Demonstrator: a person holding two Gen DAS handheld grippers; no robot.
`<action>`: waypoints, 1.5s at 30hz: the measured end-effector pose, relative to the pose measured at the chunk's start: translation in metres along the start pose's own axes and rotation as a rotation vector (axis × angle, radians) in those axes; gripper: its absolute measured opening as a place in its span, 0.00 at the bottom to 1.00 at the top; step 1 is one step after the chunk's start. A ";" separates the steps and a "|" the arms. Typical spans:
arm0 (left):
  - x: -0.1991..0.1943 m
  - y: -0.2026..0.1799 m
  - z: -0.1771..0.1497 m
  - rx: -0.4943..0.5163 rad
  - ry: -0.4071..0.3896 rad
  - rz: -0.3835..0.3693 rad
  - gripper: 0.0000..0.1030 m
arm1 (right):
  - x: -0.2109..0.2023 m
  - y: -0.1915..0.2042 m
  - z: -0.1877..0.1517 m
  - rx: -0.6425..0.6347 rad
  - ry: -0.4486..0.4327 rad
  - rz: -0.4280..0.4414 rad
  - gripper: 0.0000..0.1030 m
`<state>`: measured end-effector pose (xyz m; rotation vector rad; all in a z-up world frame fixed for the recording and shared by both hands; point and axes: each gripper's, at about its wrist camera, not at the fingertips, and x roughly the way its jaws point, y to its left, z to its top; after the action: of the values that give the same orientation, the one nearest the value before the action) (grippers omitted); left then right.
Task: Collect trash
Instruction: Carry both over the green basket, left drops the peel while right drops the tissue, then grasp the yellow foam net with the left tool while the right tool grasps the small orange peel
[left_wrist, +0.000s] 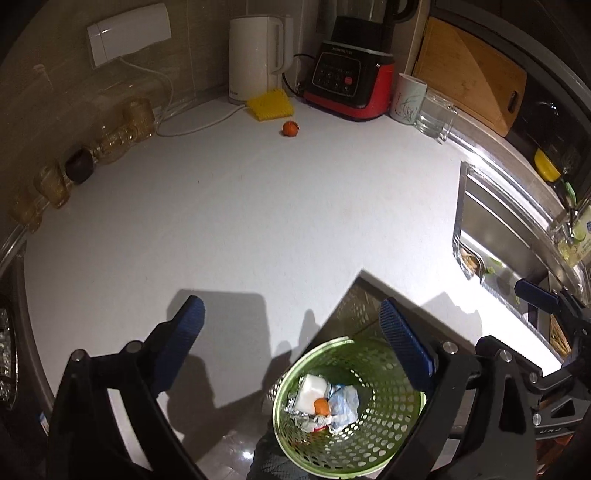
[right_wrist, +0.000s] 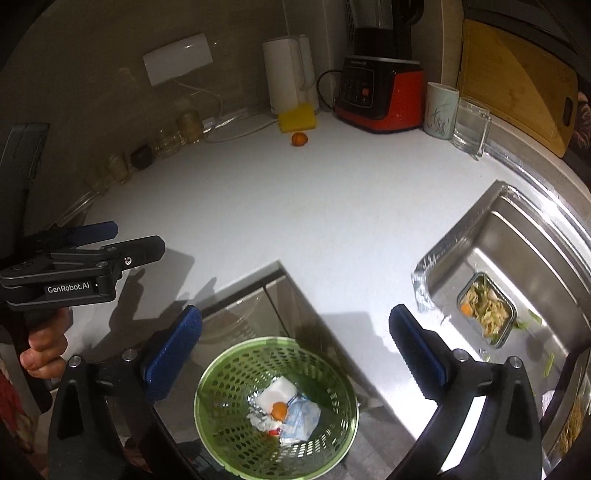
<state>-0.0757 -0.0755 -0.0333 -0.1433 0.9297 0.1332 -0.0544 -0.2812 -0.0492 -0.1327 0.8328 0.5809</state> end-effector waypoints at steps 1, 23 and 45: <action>0.003 0.004 0.012 -0.002 -0.014 0.000 0.89 | 0.005 0.000 0.011 -0.001 -0.008 -0.001 0.98; 0.211 0.080 0.260 -0.078 -0.011 -0.049 0.92 | 0.267 -0.022 0.238 0.018 0.041 0.014 0.90; 0.304 0.059 0.321 -0.076 0.051 -0.067 0.92 | 0.297 -0.034 0.251 0.008 0.081 0.016 0.24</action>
<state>0.3468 0.0564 -0.0924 -0.2485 0.9697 0.1034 0.2860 -0.0972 -0.1007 -0.1427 0.9156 0.5904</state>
